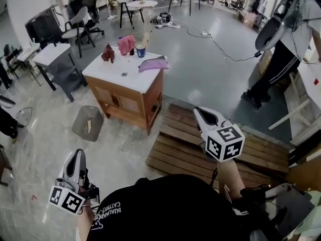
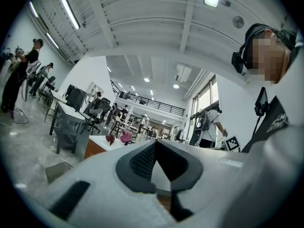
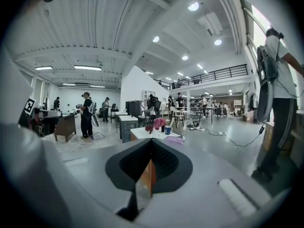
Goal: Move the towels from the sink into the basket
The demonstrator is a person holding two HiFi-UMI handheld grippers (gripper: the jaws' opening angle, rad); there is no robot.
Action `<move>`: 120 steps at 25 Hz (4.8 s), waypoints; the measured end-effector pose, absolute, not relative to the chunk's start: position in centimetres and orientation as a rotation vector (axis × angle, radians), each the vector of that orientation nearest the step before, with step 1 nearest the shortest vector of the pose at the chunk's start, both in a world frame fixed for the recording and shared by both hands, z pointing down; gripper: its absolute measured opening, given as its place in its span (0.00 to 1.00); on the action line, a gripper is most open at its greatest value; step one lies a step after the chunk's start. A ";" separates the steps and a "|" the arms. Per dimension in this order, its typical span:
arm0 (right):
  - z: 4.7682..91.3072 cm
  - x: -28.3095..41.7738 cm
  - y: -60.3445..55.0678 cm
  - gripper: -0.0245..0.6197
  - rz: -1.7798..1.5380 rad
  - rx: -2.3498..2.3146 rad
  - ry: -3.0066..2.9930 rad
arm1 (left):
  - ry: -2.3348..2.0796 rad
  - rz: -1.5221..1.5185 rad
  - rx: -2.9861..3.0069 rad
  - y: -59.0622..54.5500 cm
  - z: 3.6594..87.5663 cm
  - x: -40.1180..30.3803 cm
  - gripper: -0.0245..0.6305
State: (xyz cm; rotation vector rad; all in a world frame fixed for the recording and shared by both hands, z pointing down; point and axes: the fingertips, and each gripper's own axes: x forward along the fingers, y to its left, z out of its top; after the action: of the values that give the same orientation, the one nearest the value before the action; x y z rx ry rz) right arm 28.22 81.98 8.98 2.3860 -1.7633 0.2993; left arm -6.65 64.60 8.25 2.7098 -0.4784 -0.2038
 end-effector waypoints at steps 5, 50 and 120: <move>9.9 29.4 79.8 0.05 0.340 2.391 -1.758 | -0.460 -0.181 2.750 62.5 7.6 -5.1 0.04; 12.3 29.1 44.8 0.05 0.428 2.595 -1.492 | -0.115 -0.065 2.730 21.7 11.6 -1.7 0.04; 40.9 68.9 27.9 0.31 1.110 2.255 -1.200 | -0.097 0.482 2.501 4.9 28.8 40.6 0.04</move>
State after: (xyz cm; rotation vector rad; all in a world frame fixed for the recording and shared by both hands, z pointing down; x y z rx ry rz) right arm 68.90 27.90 40.85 2.2548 -1.1996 1.1104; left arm 40.57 4.93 28.78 2.5013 -0.0974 0.4816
